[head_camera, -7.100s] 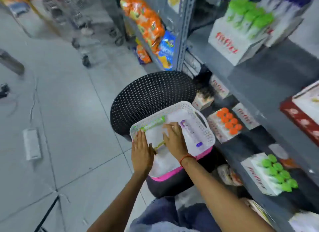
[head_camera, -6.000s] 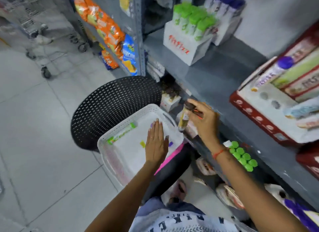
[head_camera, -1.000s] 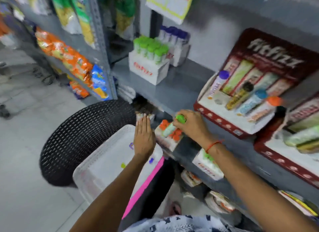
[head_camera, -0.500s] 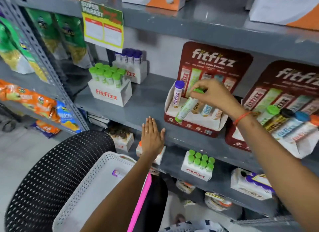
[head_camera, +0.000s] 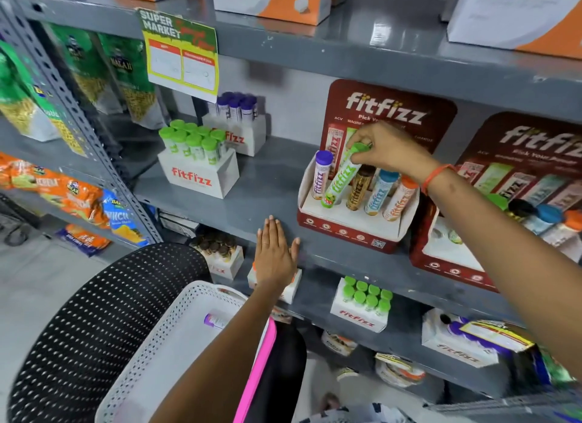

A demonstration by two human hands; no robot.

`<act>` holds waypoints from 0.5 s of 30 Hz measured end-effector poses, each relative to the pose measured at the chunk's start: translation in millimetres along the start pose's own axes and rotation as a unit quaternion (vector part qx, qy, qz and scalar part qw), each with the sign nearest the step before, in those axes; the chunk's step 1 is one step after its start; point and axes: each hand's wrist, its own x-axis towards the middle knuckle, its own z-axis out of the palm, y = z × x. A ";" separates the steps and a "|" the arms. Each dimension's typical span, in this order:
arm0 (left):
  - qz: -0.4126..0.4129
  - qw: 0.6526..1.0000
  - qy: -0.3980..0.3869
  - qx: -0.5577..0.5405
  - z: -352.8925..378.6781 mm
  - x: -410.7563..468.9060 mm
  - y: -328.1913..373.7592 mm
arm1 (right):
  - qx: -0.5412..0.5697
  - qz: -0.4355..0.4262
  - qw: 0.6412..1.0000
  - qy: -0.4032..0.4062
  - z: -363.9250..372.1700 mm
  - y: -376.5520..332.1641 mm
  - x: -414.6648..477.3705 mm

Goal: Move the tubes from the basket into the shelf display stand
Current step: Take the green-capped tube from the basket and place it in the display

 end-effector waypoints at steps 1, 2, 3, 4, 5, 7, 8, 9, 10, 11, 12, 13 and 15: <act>0.001 1.000 -0.002 0.000 0.4 0.6 0.6 | -0.010 -0.007 1.000 -0.008 -1.1 0.1 0.9; 0.001 1.000 -0.002 0.001 0.7 0.9 0.6 | -0.021 -0.011 1.000 -0.016 -1.9 0.3 2.6; 0.001 1.000 -0.001 0.001 1.0 0.7 0.3 | -0.031 -0.013 0.999 -0.024 -2.1 0.3 4.4; 0.000 1.000 0.001 0.002 1.1 0.5 -0.2 | -0.040 -0.013 0.999 -0.032 -1.8 0.2 6.5; -0.002 1.000 0.002 0.002 0.9 0.6 -0.9 | -0.046 -0.012 0.998 -0.039 -1.4 -0.3 8.7; -0.007 1.000 0.003 0.003 0.6 1.2 -2.5 | -0.058 -0.013 0.997 -0.047 0.2 -2.1 12.9; -0.010 1.000 0.003 0.003 0.6 1.5 -3.2 | -0.065 -0.013 0.997 -0.050 2.0 -2.8 15.0; -0.012 1.000 0.003 0.003 0.5 1.4 -4.0 | -0.072 -0.013 0.996 -0.054 4.6 -2.9 16.5; -0.013 1.000 0.003 0.003 0.9 1.4 -4.1 | -0.078 -0.010 0.995 -0.056 7.4 -2.3 17.8; -0.012 1.000 0.004 0.002 1.4 1.5 -3.9 | -0.082 -0.007 0.995 -0.058 10.2 -1.1 18.7; -0.012 1.000 0.005 0.002 1.8 1.7 -3.8 | -0.085 -0.005 0.995 -0.058 13.0 0.2 19.9; -0.011 1.000 0.006 0.002 2.3 1.9 -3.9 | -0.087 -0.005 0.995 -0.057 15.3 1.5 21.1; -0.012 1.000 0.006 0.002 3.6 2.5 -4.8 | -0.087 -0.010 0.995 -0.053 18.1 2.8 23.8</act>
